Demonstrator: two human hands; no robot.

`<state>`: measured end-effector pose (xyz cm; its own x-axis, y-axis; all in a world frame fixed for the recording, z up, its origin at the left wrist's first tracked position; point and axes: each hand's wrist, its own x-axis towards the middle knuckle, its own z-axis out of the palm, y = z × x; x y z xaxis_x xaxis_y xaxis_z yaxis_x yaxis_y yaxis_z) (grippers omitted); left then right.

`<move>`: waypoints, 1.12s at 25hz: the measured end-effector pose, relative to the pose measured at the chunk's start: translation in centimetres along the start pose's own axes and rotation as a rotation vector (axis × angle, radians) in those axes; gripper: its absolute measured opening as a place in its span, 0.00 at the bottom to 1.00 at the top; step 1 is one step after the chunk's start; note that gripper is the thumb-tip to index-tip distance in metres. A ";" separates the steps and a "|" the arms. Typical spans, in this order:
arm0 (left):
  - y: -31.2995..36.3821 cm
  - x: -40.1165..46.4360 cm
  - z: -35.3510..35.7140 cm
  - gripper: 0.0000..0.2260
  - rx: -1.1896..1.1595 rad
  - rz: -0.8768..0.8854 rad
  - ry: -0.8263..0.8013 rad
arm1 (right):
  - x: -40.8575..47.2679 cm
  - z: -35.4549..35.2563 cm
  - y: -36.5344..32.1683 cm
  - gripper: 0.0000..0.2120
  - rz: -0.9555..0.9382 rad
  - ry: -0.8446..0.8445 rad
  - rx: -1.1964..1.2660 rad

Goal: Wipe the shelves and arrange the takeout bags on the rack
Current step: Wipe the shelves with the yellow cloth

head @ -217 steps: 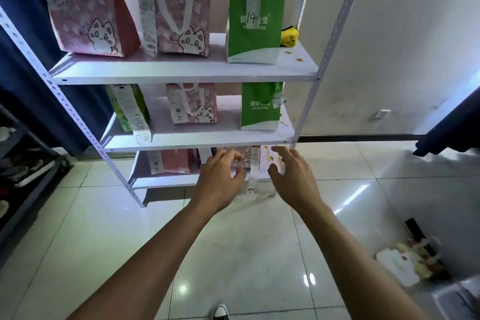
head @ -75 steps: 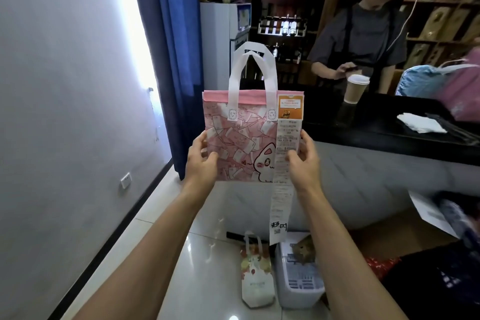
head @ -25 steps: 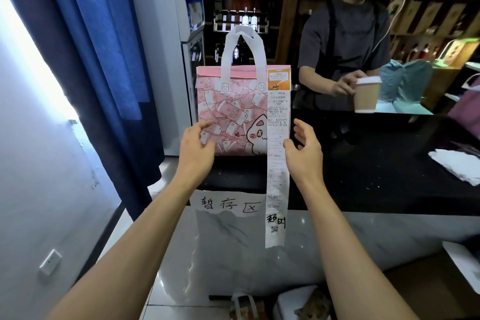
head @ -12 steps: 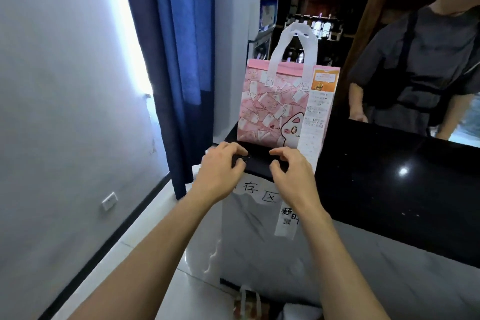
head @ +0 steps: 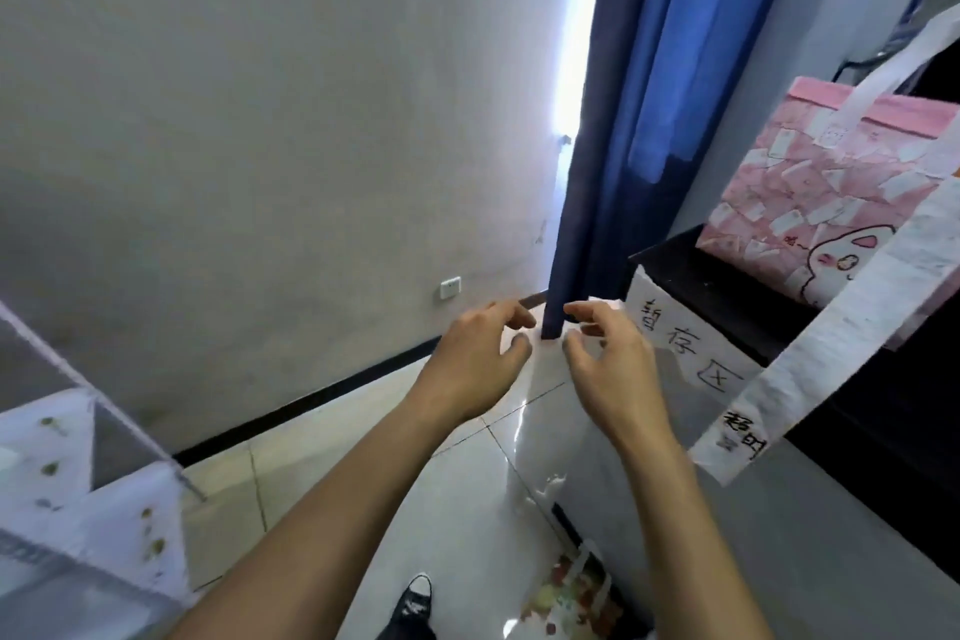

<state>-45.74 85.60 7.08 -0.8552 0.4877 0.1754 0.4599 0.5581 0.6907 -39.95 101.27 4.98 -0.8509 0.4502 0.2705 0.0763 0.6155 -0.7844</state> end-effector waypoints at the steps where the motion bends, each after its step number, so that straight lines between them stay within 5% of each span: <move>1: -1.0 -1.4 -1.1 0.10 0.012 -0.050 0.036 | -0.4 1.3 -1.0 0.12 -0.021 -0.048 0.033; 16: -12.2 -22.4 -17.4 0.08 0.135 -0.527 0.464 | -10.9 20.6 -17.7 0.13 -0.363 -0.574 0.265; 28: -18.2 -29.6 -24.0 0.07 0.178 -0.545 0.560 | -16.5 28.8 -25.6 0.12 -0.431 -0.694 0.269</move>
<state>-34.48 44.89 6.16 -0.9418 -0.2672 0.2042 -0.0663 0.7427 0.6663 -42.84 59.41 4.50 -0.9094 -0.3387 0.2414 -0.3775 0.4283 -0.8210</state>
